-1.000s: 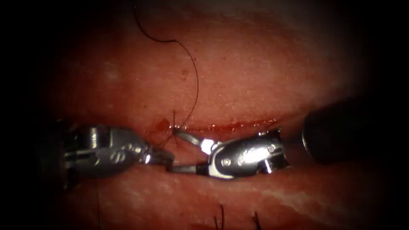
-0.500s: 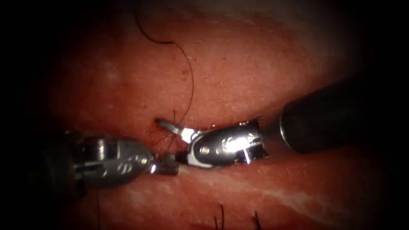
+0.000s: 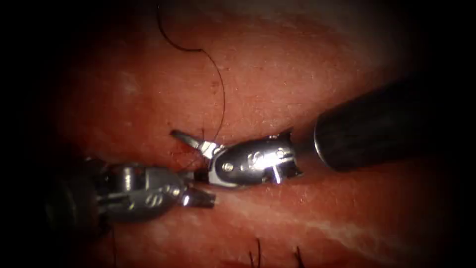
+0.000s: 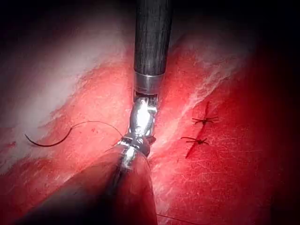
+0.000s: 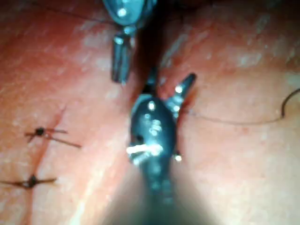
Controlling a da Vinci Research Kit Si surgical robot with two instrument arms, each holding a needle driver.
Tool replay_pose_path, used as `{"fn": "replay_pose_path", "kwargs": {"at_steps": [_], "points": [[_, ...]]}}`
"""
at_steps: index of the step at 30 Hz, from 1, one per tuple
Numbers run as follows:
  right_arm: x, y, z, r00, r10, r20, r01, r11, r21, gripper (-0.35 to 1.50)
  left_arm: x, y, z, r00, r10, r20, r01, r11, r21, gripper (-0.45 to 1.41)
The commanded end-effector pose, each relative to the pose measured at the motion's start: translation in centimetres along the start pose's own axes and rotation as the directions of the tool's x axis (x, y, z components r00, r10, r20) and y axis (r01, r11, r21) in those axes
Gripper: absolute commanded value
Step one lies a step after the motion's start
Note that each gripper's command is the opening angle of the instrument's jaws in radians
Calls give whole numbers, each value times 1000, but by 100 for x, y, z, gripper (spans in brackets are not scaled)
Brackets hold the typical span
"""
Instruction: Wound Closure
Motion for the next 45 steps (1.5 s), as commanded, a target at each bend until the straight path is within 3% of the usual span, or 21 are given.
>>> {"fn": "replay_pose_path", "kwargs": {"at_steps": [1, 14, 15, 16, 17, 18, 19, 24, 28, 29, 30, 31, 33, 36, 38, 39, 40, 41, 42, 44, 45], "points": [[-3, -13, 11, 1000, -8, -7, 8, 1000, 11, 103, -1, 3, 10, 1000, -1, -2, 1, 1000, -4, -45], [-12, -12, 17, 1000, -14, -8, 14, 1000, 11, 94, 0, 4, 9, 1000, -1, -2, 1, 1000, -4, -45], [-12, -12, 17, 1000, -14, -6, 14, 1000, 13, 87, 0, 4, 9, 1000, -1, -2, 1, 1000, -4, -45], [-13, -13, 17, 1000, -15, 7, 15, 1000, 21, 52, 0, 4, 9, 1000, -1, -2, 1, 1000, -4, -45], [-14, -15, 17, 1000, -29, 9, 28, 999, 43, -22, 0, 4, 9, 1000, -1, -2, 1, 1000, -4, -45], [-14, -15, 17, 1000, -29, 9, 28, 999, 43, -22, 0, 4, 9, 1000, -1, -2, 1, 1000, -4, -45], [-13, -18, 16, 999, -45, 18, 44, 996, 74, -35, 0, 5, 8, 1000, -1, -2, 1, 1000, -4, -45], [-6, -24, 14, 999, -49, 8, 48, 995, 87, -35, -1, 7, 6, 1000, -1, -1, 1, 1000, -5, -45], [3, -39, -8, 998, -61, -9, 62, 991, 115, -35, 1, 12, -4, 1000, -2, -2, 2, 1000, -8, -45], [3, -50, -26, 997, -76, -10, 77, 993, 87, 71, 6, 16, -16, 1000, -5, -9, 5, 1000, -16, -45], [3, -50, -26, 997, -76, -10, 77, 993, 87, 71, 6, 16, -16, 1000, -5, -9, 5, 1000, -16, -45], [2, -57, -45, 997, -76, -9, 76, 995, 72, 100, 11, 18, -28, 1000, -9, -25, 8, 1000, -29, -45], [1, -61, -56, 997, -72, -10, 73, 995, 67, 103, 14, 19, -34, 999, -11, -34, 10, 999, -36, -45], [-7, -68, -100, 997, -72, -6, 72, 997, 35, 103, 34, 19, -78, 994, -33, -102, 26, 998, -65, -45], [-13, -66, -119, 998, -61, -1, 61, 998, 6, 103, 45, 18, -106, 984, -49, -169, 31, 994, -109, -45], [-17, -65, -127, 998, -57, 0, 57, 998, -7, 103, 52, 19, -120, 969, -59, -239, 17, 985, -174, -45], [-18, -64, -130, 999, -49, 3, 49, 999, -10, 103, 56, 20, -127, 955, -63, -290, -4, 974, -227, -45], [-18, -64, -130, 999, -49, 3, 49, 999, -10, 103, 56, 20, -127, 955, -63, -290, -4, 974, -227, -45], [-20, -63, -132, 999, -47, 8, 47, 999, -15, 103, 61, 21, -138, 927, -92, -364, -26, 952, -306, -45], [-20, -63, -132, 999, -47, 8, 47, 999, -16, 103, 65, 19, -146, 908, -103, -406, -42, 942, -332, -45], [-20, -62, -131, 999, -47, 9, 47, 999, -17, 103, 69, 15, -158, 877, -129, -464, -53, 932, -360, -45]]}}
